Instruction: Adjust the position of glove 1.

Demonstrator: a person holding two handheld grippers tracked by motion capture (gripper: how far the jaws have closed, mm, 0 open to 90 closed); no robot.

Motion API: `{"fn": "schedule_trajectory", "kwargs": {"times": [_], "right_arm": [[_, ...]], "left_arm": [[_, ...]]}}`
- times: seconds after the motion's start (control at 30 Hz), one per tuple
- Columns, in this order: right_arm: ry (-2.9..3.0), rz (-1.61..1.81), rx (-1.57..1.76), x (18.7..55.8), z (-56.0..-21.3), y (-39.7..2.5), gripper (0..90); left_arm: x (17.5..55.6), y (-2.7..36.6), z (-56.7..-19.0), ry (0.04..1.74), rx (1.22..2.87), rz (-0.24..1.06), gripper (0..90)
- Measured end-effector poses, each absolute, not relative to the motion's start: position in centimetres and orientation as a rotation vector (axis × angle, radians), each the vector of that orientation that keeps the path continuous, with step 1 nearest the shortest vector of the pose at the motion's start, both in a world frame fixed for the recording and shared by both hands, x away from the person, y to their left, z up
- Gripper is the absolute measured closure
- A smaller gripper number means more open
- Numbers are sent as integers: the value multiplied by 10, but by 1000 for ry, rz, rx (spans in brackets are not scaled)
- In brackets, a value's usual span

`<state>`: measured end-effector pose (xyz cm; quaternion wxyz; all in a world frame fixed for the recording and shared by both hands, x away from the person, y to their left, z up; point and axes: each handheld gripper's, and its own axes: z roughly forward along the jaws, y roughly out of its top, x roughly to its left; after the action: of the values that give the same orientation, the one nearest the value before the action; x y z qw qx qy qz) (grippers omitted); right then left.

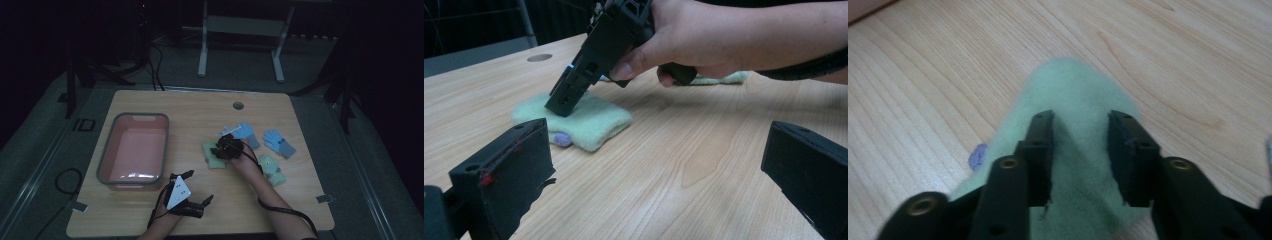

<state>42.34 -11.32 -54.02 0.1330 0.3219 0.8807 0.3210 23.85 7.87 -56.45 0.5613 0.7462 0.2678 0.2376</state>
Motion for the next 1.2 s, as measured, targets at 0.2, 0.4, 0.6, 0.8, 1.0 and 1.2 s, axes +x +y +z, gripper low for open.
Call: {"fn": "schedule_trajectory", "kwargs": {"times": [0.2,0.4,0.6,0.8,1.0,1.2], "right_arm": [[2517,925,910,416,-545,-106,830],[2500,968,1001,413,-539,-102,868],[2475,981,1006,400,-514,-110,871],[2446,1042,1036,383,-489,-131,871],[2415,1075,1070,359,-475,-153,870],[2374,1046,1093,333,-477,-165,871]], "left_arm": [[239,79,-564,634,1758,558,2],[239,79,-564,635,1757,559,3],[239,79,-564,636,1757,558,3],[239,79,-564,638,1757,558,2],[239,78,-564,640,1759,561,2],[239,78,-564,639,1759,562,2]]}}
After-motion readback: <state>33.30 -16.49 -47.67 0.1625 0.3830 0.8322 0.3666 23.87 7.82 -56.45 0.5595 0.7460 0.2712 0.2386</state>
